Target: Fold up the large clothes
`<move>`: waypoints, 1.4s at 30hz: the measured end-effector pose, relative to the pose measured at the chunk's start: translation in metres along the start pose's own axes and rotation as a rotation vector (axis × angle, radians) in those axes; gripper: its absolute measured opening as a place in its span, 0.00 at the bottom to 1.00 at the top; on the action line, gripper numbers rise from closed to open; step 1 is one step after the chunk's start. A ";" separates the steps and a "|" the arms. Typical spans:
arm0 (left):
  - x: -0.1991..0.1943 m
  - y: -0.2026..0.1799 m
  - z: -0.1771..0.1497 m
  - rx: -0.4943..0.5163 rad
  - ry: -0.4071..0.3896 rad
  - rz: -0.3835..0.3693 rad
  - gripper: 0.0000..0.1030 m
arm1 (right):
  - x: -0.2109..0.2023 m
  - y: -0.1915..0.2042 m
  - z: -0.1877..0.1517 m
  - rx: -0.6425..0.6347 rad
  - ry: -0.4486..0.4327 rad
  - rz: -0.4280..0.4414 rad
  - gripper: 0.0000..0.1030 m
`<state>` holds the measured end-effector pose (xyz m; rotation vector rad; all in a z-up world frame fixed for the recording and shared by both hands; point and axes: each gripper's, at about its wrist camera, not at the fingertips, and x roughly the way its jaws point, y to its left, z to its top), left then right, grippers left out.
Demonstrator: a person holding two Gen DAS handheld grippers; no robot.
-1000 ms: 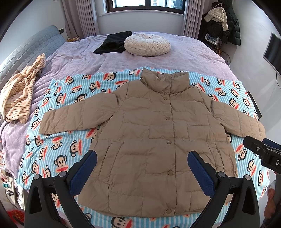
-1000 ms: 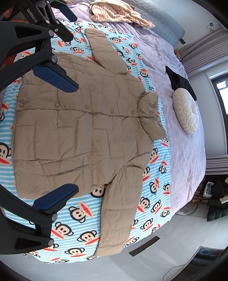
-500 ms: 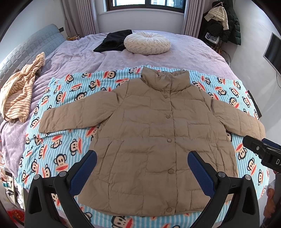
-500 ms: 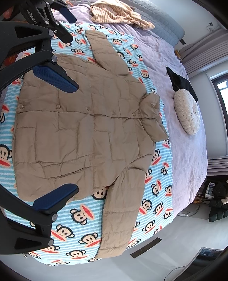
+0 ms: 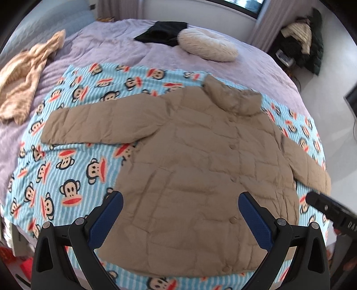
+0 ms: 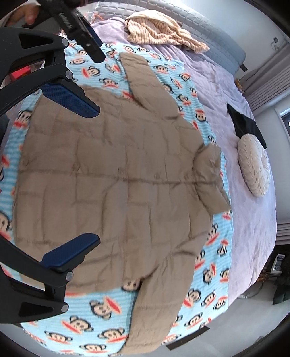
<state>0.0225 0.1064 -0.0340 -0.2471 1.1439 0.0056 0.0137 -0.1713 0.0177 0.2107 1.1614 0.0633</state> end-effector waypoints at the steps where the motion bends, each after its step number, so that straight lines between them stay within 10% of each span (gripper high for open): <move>1: 0.005 0.012 0.005 -0.017 0.002 -0.005 1.00 | 0.007 0.007 0.001 0.000 -0.004 0.011 1.00; 11: 0.107 0.166 0.050 -0.261 0.072 -0.149 1.00 | 0.110 0.079 0.009 0.048 0.180 0.000 0.99; 18: 0.206 0.213 0.071 -0.390 0.108 -0.364 1.00 | 0.178 0.113 0.004 0.053 0.244 0.065 0.35; 21: 0.239 0.218 0.080 -0.420 0.113 -0.425 1.00 | 0.201 0.126 0.007 0.034 0.262 0.066 0.34; 30: 0.239 0.296 0.129 -0.514 -0.077 -0.274 1.00 | 0.235 0.154 0.035 -0.034 0.205 0.131 0.34; 33: 0.243 0.323 0.134 -0.569 -0.072 -0.210 0.61 | 0.253 0.170 0.058 -0.047 0.169 0.170 0.34; 35: 0.248 0.333 0.136 -0.607 -0.063 -0.225 0.09 | 0.266 0.184 0.073 -0.058 0.135 0.198 0.34; 42: 0.181 0.279 0.165 -0.332 -0.225 -0.209 0.08 | 0.322 0.207 0.087 -0.043 0.148 0.204 0.11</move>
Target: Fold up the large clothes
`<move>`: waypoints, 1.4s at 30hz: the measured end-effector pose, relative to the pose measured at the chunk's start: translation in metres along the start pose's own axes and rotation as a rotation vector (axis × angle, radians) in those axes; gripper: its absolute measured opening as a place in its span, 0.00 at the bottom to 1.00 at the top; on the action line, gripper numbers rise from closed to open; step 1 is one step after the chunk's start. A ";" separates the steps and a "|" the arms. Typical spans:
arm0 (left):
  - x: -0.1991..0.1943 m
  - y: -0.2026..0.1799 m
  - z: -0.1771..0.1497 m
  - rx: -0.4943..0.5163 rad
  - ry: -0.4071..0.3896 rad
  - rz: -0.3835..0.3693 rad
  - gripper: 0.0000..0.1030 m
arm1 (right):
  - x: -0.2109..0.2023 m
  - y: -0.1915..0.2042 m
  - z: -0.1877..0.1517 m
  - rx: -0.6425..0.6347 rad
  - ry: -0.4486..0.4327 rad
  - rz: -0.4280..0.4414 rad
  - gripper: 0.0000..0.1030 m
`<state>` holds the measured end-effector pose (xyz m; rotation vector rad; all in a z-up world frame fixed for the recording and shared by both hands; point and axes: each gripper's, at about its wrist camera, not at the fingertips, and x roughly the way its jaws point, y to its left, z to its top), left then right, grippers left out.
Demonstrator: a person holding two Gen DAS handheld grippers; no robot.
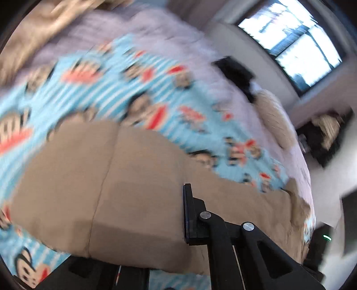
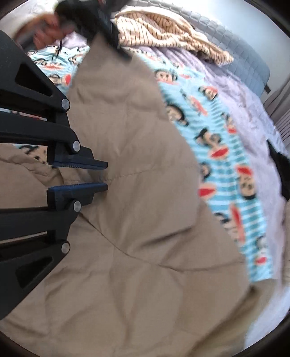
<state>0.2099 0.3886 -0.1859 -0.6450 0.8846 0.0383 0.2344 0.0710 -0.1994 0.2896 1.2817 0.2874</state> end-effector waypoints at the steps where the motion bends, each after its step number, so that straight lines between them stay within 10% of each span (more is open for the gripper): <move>1: -0.009 -0.010 0.003 0.031 -0.014 -0.022 0.08 | 0.011 -0.004 -0.003 0.010 0.016 -0.007 0.09; 8: -0.033 -0.141 -0.009 0.269 -0.034 -0.230 0.08 | 0.015 -0.017 -0.005 0.028 0.026 0.067 0.09; 15: -0.003 -0.290 -0.071 0.490 0.065 -0.351 0.08 | -0.096 -0.102 -0.030 0.135 -0.105 0.110 0.09; 21: 0.081 -0.382 -0.183 0.747 0.228 -0.222 0.08 | -0.179 -0.210 -0.072 0.245 -0.179 -0.064 0.09; 24: 0.112 -0.383 -0.228 0.848 0.262 -0.103 0.12 | -0.192 -0.243 -0.088 0.304 -0.177 -0.096 0.09; 26: 0.116 -0.380 -0.244 0.881 0.276 -0.067 0.62 | -0.193 -0.253 -0.095 0.324 -0.171 -0.097 0.09; 28: 0.109 -0.379 -0.251 0.886 0.254 -0.075 0.82 | -0.192 -0.258 -0.097 0.327 -0.167 -0.095 0.09; 34: 0.052 -0.350 -0.229 0.864 0.227 -0.128 0.82 | -0.188 -0.232 -0.088 0.247 -0.166 -0.121 0.15; 35: 0.040 -0.341 -0.220 0.839 0.212 -0.133 0.82 | -0.191 -0.224 -0.088 0.219 -0.168 -0.128 0.23; 37: 0.009 -0.312 -0.194 0.761 0.136 -0.105 0.82 | -0.196 -0.201 -0.086 0.131 -0.186 -0.148 0.80; 42: 0.011 -0.240 -0.135 0.547 0.098 0.045 0.82 | -0.181 -0.112 -0.073 -0.246 -0.217 -0.230 0.86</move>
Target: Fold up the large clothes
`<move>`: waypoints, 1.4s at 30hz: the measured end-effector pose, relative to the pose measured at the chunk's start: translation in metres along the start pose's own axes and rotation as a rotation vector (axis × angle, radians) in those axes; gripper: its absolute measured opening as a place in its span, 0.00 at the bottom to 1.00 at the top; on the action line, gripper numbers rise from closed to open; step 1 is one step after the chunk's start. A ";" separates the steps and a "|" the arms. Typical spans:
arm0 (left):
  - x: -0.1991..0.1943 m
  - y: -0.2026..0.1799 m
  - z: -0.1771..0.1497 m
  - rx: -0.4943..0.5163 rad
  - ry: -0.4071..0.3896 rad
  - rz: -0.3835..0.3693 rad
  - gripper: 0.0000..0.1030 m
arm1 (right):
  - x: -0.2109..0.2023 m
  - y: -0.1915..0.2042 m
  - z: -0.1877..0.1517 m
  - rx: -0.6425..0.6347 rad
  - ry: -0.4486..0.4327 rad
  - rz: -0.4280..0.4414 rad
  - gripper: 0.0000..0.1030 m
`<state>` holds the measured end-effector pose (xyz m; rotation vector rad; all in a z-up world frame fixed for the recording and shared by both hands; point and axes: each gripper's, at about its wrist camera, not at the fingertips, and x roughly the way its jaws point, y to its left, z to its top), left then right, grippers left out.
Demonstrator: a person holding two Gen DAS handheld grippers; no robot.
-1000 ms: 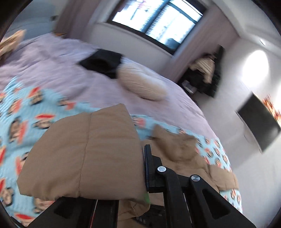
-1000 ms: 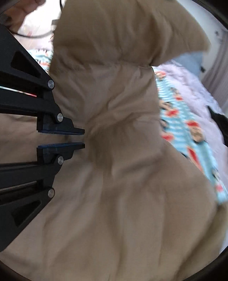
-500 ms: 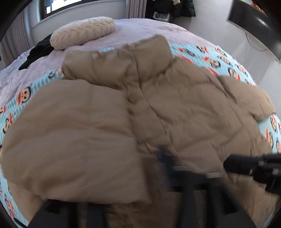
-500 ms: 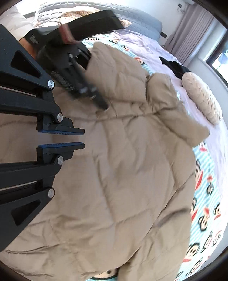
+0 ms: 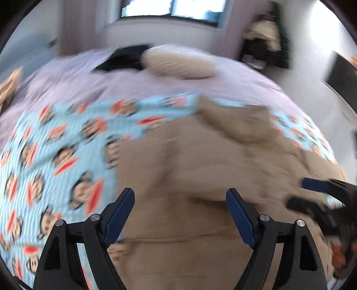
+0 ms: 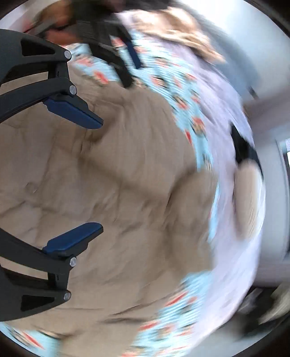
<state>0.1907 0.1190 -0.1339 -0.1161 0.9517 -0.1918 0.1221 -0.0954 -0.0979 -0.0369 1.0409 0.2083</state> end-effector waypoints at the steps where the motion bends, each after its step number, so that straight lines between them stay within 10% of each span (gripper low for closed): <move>1: 0.010 0.013 -0.001 -0.038 0.027 0.016 0.82 | 0.007 0.018 0.003 -0.078 0.001 -0.031 0.86; 5: 0.061 0.049 -0.014 -0.138 0.126 0.108 0.82 | 0.058 0.081 0.003 -0.400 0.031 -0.223 0.84; 8: 0.075 0.052 -0.026 -0.155 0.141 0.124 0.82 | 0.074 0.079 0.016 -0.388 -0.004 -0.287 0.81; 12: 0.078 0.050 -0.030 -0.134 0.141 0.136 0.82 | 0.051 0.010 0.035 -0.022 -0.095 -0.323 0.81; 17: 0.080 0.045 -0.029 -0.101 0.156 0.131 0.82 | 0.041 -0.119 -0.004 0.613 -0.018 -0.040 0.79; 19: 0.077 0.044 -0.022 -0.076 0.171 0.153 0.82 | 0.037 -0.138 -0.022 0.684 -0.002 -0.035 0.61; 25: 0.045 0.046 0.014 -0.038 0.076 0.089 0.35 | 0.001 -0.156 -0.041 0.677 -0.048 -0.077 0.15; 33: 0.098 0.027 0.032 -0.010 0.129 0.101 0.35 | 0.040 -0.123 -0.014 0.408 0.045 -0.159 0.14; 42: 0.105 0.019 0.027 -0.003 0.157 0.148 0.35 | 0.025 -0.178 -0.063 0.540 0.072 -0.207 0.10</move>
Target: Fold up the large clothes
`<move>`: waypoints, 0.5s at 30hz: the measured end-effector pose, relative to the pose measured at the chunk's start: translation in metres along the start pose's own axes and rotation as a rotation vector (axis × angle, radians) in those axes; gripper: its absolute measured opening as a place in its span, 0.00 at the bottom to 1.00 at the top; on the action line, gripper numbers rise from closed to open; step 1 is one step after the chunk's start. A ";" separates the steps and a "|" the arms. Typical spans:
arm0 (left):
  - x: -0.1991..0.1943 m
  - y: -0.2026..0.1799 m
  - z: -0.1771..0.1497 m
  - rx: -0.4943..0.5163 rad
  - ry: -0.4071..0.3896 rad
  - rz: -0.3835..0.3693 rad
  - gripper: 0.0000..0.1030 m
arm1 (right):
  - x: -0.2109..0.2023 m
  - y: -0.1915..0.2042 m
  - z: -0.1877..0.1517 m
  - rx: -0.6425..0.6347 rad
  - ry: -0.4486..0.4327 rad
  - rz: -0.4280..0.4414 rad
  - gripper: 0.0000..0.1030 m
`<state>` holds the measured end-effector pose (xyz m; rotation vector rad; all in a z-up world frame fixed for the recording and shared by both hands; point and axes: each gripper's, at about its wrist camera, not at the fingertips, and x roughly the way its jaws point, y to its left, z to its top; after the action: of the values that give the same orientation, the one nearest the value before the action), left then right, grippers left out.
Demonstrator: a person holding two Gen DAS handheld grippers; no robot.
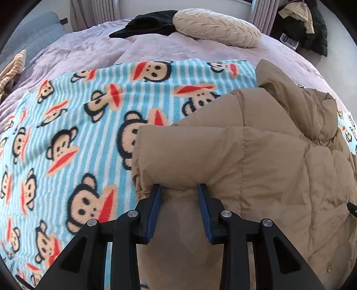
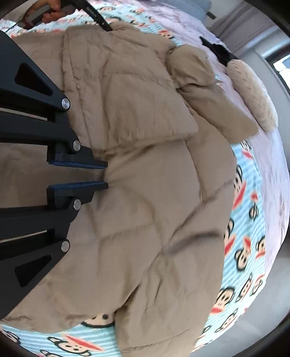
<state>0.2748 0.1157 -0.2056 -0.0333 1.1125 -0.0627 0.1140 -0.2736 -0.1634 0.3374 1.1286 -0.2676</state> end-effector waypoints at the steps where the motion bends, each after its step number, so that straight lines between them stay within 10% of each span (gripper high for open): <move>1: -0.006 0.000 0.001 -0.004 -0.001 0.005 0.35 | -0.005 -0.005 0.000 0.011 -0.005 0.009 0.10; 8: -0.053 -0.028 -0.013 0.056 -0.001 -0.010 0.35 | -0.033 -0.036 -0.010 0.102 0.028 0.174 0.18; 13: -0.074 -0.072 -0.038 0.095 0.033 -0.050 0.35 | -0.046 -0.054 -0.024 0.158 0.060 0.258 0.56; 15: -0.079 -0.093 -0.047 0.099 0.046 -0.074 0.64 | -0.048 -0.063 -0.029 0.180 0.076 0.274 0.56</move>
<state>0.1942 0.0289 -0.1501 0.0150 1.1524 -0.1854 0.0470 -0.3179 -0.1387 0.6601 1.1204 -0.1145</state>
